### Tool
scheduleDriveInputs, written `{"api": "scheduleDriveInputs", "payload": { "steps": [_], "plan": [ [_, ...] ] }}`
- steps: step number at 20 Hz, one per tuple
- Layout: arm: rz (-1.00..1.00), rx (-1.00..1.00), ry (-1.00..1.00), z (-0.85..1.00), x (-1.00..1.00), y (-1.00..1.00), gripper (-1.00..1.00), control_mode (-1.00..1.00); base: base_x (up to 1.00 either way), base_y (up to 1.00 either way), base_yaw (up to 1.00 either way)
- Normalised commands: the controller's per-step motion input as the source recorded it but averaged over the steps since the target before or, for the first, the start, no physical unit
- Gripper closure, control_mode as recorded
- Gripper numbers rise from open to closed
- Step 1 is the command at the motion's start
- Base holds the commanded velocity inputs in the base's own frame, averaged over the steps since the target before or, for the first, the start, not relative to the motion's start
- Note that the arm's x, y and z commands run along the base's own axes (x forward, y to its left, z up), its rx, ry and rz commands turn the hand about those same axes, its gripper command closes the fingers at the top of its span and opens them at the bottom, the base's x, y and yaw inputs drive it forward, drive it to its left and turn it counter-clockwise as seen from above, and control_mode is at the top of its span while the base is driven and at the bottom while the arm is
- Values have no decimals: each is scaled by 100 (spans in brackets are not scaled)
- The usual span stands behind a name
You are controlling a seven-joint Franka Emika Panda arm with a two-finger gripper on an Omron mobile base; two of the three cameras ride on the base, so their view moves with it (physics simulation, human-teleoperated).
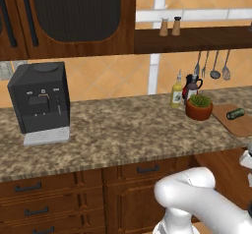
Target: Place the appropriate cutting tool for cutting the cucumber skin on the cutting board.
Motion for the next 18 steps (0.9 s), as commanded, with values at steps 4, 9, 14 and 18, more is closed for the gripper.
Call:
{"api": "scheduleDriveInputs", "payload": {
  "steps": [4,9,14,18],
  "plan": [
    [-36,2,0,100,40,0,100,-100,0,0,0],
    [-38,0,0,93,85,-2,100,-100,0,0,0],
    [-38,0,1,72,93,-19,100,-100,0,0,0],
    [-31,-6,4,10,89,-28,100,-100,0,0,0]
  ]
}}
